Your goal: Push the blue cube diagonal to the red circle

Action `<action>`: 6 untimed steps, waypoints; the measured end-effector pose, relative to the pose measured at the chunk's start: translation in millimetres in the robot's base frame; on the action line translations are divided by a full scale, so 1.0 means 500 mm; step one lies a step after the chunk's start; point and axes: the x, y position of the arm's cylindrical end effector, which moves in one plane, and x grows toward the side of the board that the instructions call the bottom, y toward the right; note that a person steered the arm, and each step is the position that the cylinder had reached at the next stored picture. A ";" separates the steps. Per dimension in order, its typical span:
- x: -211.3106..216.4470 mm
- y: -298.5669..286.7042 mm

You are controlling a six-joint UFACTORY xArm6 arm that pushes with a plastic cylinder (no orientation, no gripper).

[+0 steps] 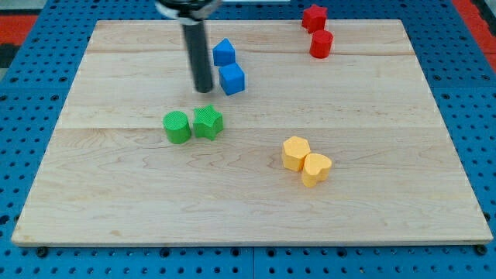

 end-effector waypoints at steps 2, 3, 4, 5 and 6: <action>-0.063 0.101; -0.104 0.069; -0.107 0.127; -0.107 0.180; -0.074 0.183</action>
